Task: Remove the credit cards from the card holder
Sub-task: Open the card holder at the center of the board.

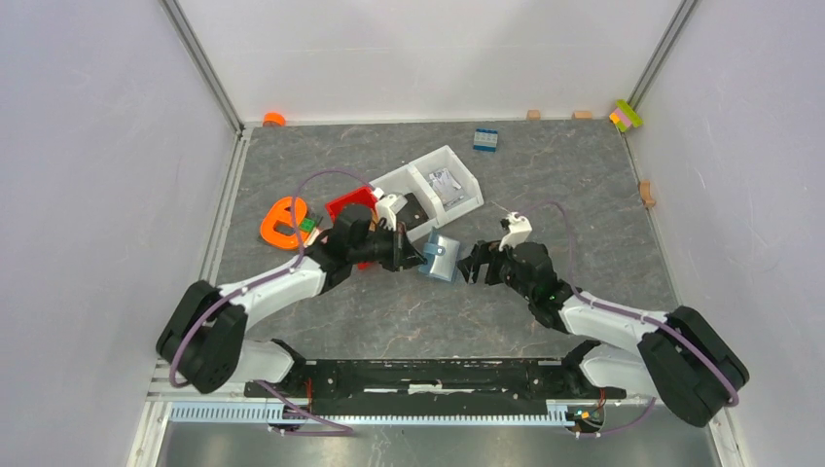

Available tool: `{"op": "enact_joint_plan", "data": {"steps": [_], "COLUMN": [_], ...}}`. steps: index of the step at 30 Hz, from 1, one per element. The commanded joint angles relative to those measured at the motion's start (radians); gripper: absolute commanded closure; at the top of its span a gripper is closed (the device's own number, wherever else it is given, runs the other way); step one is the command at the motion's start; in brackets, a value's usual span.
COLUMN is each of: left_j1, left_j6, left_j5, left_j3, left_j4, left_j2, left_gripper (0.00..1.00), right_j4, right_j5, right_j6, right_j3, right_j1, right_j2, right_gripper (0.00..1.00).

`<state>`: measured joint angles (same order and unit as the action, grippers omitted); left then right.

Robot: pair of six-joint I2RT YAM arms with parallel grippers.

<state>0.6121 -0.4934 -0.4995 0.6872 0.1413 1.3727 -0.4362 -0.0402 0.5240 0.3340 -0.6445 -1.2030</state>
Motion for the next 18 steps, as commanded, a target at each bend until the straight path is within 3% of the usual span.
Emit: {"op": "enact_joint_plan", "data": {"steps": [1,8,18], "left_j1": [-0.024,-0.031,-0.031], "left_j6": [-0.066,-0.086,-0.105], "left_j5": [-0.037,-0.055,-0.085], "left_j3": [-0.053,-0.109,-0.17], "left_j4": [0.196,0.283,0.39], "left_j2": [-0.114,-0.205,-0.304], "left_gripper": [0.96,0.96,0.93], "right_j4": [-0.175,-0.332,-0.368], "right_j5": [0.037,0.099,0.1], "right_j6": [0.053,0.059,0.078], "right_j3": [-0.096,-0.196,-0.223], "right_j1": [0.044,0.066,0.083], "right_j2": [0.099,0.206,0.225], "right_gripper": [0.07,0.09,0.13]}}
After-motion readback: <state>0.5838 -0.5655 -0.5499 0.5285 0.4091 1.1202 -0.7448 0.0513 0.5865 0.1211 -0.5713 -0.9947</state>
